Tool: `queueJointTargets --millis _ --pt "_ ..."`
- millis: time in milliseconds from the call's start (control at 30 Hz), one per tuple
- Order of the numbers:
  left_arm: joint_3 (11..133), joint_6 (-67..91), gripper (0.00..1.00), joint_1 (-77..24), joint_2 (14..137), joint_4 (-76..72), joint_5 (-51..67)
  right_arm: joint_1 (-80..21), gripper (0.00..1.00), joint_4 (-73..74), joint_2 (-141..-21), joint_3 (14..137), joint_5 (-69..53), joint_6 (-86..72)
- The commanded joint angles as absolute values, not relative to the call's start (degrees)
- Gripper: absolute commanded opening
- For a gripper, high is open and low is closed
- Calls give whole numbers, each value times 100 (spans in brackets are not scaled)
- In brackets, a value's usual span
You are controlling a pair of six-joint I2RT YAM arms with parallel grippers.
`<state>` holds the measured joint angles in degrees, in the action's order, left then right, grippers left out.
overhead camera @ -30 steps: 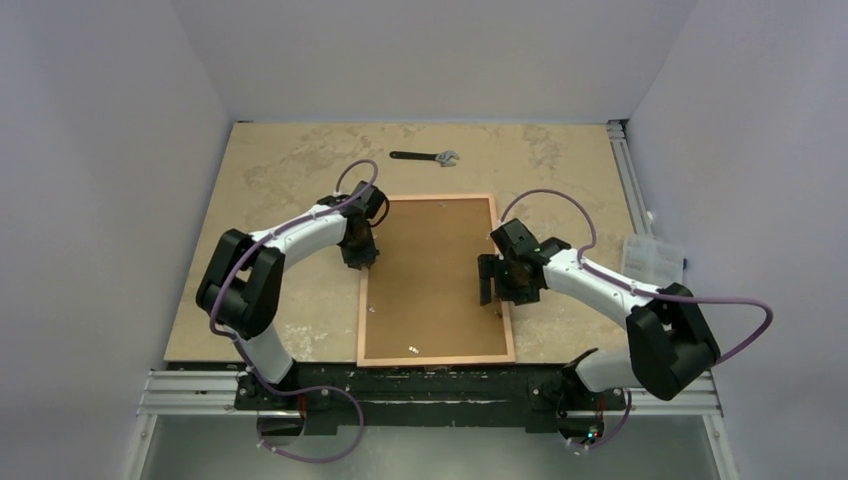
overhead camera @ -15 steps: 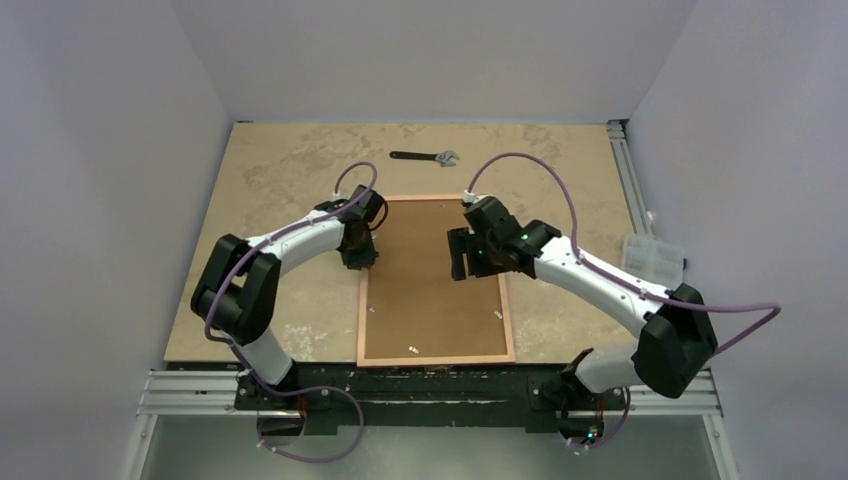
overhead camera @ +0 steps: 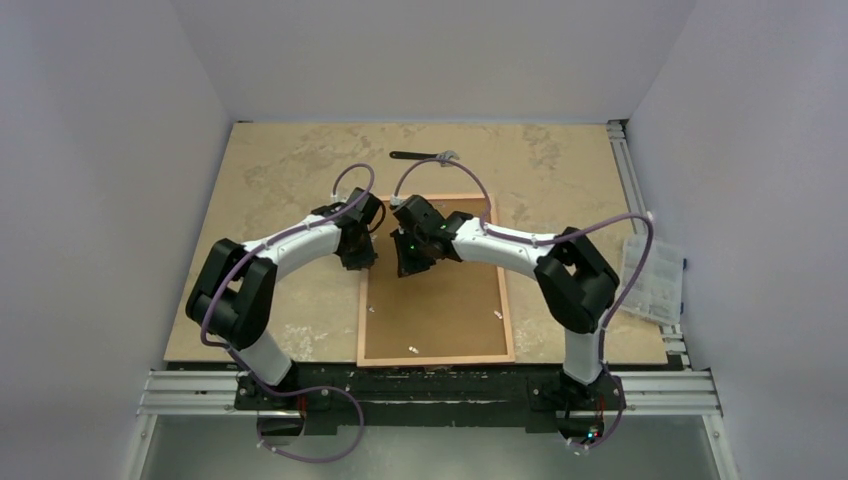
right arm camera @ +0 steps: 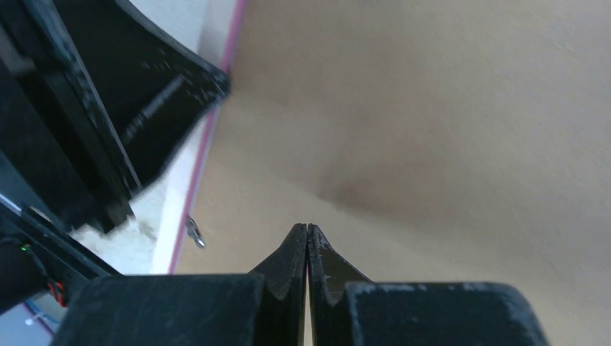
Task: Put the photo into the frame
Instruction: Install the photo frame at the center of the board.
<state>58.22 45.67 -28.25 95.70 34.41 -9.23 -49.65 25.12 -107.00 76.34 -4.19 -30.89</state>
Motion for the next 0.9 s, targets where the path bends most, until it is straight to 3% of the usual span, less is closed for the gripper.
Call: queueJointTargets --millis 0,100,333,600,867 --pt "5339 4729 11 -2962 10195 3256 -214 -5063 0 1936 -11068 8130 -931 -3308" --pt "5326 4742 11 -2954 10213 3235 -211 -5126 0 1918 -11420 8327 -1032 -3362" --pt "5348 4770 14 -2956 10265 3318 -280 -5421 0 3253 -12432 8831 88 -3464" --pt "5190 4799 26 -2967 10368 3027 -136 -5432 0 2996 -12669 7898 20 -3717" --pt "5395 4932 25 -3242 10972 3178 -66 -5427 0 2409 -12696 7153 -523 -3942"
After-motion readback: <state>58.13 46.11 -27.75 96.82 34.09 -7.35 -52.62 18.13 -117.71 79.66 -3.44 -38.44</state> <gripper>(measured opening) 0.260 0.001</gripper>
